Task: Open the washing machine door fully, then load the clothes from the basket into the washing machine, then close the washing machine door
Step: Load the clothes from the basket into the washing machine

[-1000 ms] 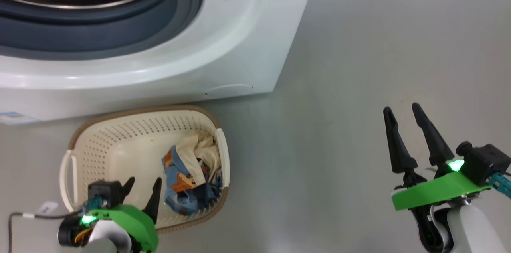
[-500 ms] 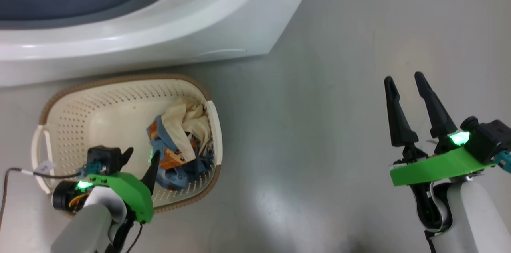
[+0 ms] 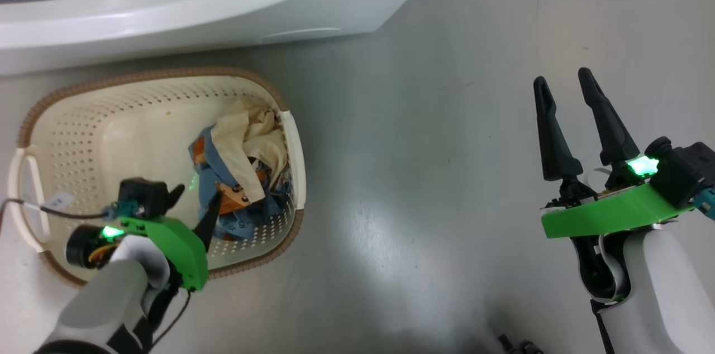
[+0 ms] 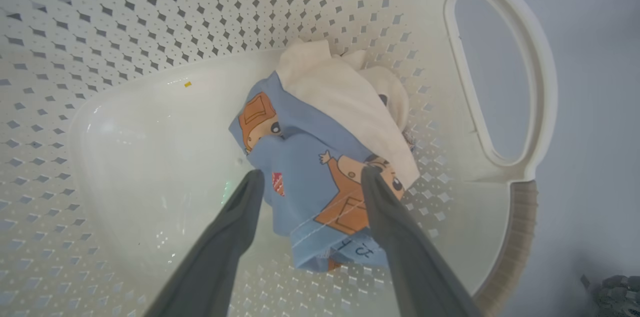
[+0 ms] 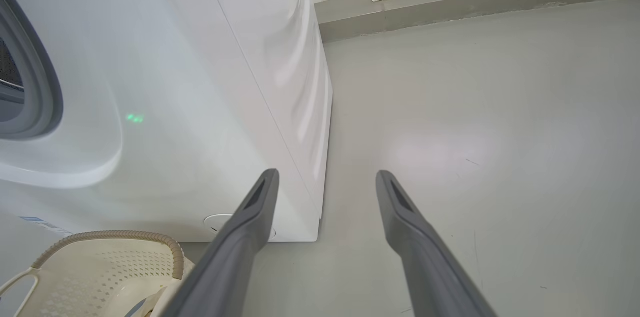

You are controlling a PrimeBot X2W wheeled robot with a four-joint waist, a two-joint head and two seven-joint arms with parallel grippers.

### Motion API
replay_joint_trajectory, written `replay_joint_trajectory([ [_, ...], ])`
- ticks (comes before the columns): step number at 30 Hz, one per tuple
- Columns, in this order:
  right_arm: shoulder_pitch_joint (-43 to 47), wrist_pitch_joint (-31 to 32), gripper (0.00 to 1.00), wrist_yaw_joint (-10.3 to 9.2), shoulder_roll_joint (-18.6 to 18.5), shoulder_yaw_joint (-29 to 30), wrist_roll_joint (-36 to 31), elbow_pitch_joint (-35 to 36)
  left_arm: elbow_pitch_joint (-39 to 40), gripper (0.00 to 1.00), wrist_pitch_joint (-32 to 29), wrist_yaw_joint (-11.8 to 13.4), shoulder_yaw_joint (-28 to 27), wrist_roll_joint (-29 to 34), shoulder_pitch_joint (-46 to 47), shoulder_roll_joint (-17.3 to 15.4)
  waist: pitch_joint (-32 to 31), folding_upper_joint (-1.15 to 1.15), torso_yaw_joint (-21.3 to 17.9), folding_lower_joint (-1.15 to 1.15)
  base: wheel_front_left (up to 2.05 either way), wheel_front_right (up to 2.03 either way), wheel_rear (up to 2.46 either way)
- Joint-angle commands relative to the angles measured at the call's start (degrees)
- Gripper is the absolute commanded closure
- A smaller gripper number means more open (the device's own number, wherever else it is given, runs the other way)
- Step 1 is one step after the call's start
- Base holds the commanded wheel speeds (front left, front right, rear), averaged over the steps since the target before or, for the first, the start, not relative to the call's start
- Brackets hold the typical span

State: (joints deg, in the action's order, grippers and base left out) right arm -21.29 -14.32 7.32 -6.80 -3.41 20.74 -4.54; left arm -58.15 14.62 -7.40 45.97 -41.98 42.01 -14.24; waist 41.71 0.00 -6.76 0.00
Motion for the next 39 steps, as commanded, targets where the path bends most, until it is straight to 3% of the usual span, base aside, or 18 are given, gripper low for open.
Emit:
replay_joint_trajectory([
  [1, 0.35, -0.68, 0.00, 0.17, 0.19, -1.54, -0.43, 1.40, 0.45, 0.00, 0.38, -0.09, -0.06, -1.34, 0.62, -2.54, 1.32, 0.00, -0.17, 0.00, 0.00, 0.00, 0.00],
  [34, -2.82, -0.68, 0.00, 0.17, 1.76, -2.76, -0.65, 2.02, 6.47, 0.00, 0.38, -0.09, 22.71, -20.60, 9.84, -9.32, 6.89, 0.00, -2.92, 0.00, 0.00, 0.00, 0.00],
  [35, -2.92, -0.68, 0.00, 0.17, 1.81, -2.79, -0.66, 2.01, 6.60, 0.03, 0.38, -0.09, 23.32, -20.99, 10.06, -9.47, 6.94, 0.00, -2.98, 0.00, 0.00, 0.00, 0.00],
  [36, -3.01, -0.68, 0.00, 0.17, 1.85, -2.81, -0.66, 1.99, 6.73, 0.40, 0.38, -0.09, 23.89, -21.41, 10.24, -9.61, 6.96, 0.00, -3.05, 0.00, 0.00, 0.00, 0.00],
  [38, -3.17, -0.68, 0.00, 0.17, 1.92, -2.84, -0.67, 1.97, 6.91, 0.74, 0.38, -0.09, 24.76, -22.17, 10.67, -9.87, 7.01, 0.00, -3.15, 0.00, 0.00, 0.00, 0.00],
  [39, -3.21, -0.68, 0.00, 0.17, 1.98, -2.90, -0.68, 2.00, 7.19, 1.00, 0.38, -0.09, 25.50, -22.81, 10.94, -10.08, 6.97, 0.00, -3.27, 0.00, 0.00, 0.00, 0.00],
])
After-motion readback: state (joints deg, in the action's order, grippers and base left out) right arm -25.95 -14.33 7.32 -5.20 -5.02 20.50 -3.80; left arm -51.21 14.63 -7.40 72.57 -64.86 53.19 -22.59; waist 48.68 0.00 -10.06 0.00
